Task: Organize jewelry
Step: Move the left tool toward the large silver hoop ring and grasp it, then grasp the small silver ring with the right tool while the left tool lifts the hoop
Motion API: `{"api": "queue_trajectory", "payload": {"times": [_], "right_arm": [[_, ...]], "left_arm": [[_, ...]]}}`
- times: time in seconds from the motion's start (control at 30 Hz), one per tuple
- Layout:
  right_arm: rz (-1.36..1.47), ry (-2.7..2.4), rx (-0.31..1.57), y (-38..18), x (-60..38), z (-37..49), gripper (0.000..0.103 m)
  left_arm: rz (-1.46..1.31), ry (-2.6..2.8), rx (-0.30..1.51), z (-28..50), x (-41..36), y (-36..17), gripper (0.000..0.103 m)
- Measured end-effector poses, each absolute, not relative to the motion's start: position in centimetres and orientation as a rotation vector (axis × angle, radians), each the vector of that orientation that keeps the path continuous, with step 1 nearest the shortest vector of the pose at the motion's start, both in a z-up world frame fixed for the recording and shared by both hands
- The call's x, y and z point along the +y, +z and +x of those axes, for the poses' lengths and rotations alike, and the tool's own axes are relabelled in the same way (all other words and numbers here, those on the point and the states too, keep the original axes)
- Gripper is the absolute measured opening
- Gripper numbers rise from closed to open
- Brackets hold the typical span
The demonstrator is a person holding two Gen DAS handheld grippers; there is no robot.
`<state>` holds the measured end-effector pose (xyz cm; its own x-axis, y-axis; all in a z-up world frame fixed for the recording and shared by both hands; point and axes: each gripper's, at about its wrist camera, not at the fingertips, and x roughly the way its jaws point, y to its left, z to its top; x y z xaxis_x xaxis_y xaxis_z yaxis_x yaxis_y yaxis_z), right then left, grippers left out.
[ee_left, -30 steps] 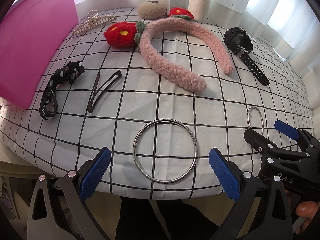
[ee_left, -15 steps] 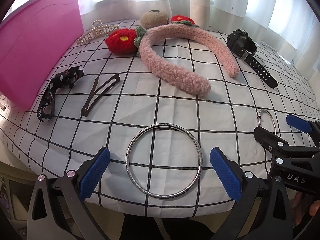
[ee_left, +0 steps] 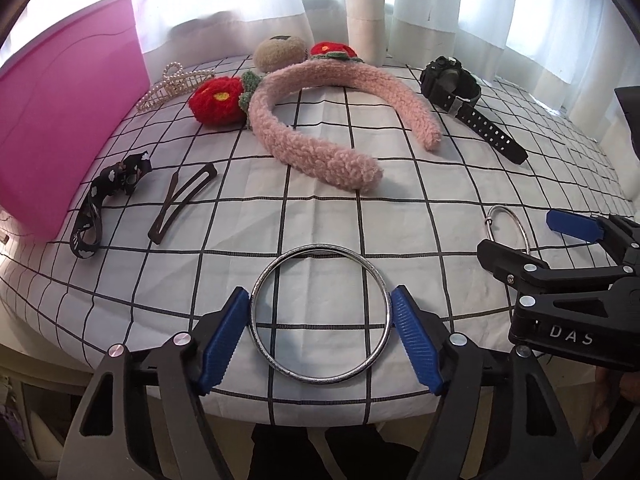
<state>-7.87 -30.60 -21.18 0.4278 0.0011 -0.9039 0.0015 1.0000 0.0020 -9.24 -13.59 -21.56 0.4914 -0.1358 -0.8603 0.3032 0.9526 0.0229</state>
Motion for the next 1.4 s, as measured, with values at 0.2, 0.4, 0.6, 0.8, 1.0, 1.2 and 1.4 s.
{"api": "queue_trajectory", "payload": {"times": [0.2,0.4,0.6,0.8,1.0,1.2,1.4], "right_arm": [[-0.042,0.058,1.108,-20.5,-29.0,-8.3,0.044],[0.016,0.067,1.107,-20.1,-29.8,-8.4,0.044],[0.035,0.072,1.089,-19.1,-29.9,-8.5,0.044],[0.036,0.071,1.043,-17.0,-29.7,-8.0,0.044],[0.028,0.083,0.96,-12.9,-28.5,-6.5,0.044],[0.012,0.119,0.839,-7.3,-25.7,-3.6,0.044],[-0.02,0.191,0.709,-1.8,-20.4,0.0,0.044]], "left_arm": [[0.162,-0.283,1.034,-9.1,-13.4,-21.4,0.07],[0.136,-0.291,1.033,-8.9,-13.0,-20.8,0.07],[0.111,-0.302,0.995,-8.6,-12.8,-19.2,0.07],[0.096,-0.306,0.936,-7.9,-12.3,-16.5,0.07],[0.082,-0.295,0.826,-6.6,-10.7,-11.7,0.07],[0.048,-0.257,0.688,-4.8,-7.2,-5.9,0.07],[-0.001,-0.172,0.582,-2.4,-1.3,-0.9,0.07]]}}
